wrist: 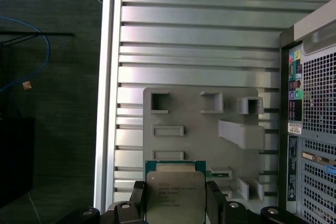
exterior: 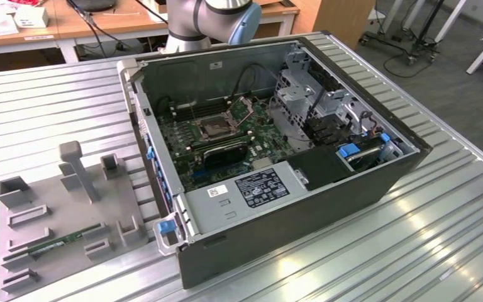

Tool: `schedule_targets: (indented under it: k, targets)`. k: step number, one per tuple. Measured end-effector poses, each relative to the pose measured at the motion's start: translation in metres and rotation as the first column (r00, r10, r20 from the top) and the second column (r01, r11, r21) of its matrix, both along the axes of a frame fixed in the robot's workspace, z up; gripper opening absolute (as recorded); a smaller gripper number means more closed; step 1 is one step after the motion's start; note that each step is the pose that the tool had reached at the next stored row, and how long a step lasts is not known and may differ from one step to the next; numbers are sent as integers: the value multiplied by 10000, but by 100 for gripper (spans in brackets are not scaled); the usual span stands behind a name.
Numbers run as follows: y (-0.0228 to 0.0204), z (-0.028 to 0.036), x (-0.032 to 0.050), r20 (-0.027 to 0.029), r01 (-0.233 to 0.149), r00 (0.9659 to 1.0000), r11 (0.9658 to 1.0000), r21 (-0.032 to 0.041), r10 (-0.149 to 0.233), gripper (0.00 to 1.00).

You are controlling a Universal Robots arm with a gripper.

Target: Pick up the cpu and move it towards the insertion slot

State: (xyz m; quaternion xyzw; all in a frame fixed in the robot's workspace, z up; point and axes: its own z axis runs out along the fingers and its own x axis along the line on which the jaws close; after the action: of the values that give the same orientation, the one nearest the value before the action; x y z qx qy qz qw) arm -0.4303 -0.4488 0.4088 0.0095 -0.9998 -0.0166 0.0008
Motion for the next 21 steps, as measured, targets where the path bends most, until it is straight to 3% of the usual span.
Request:
schedule_targets:
  k: [21]
  targets:
    - [0, 0, 72, 0, 1, 10000, 10000, 0, -1, 54]
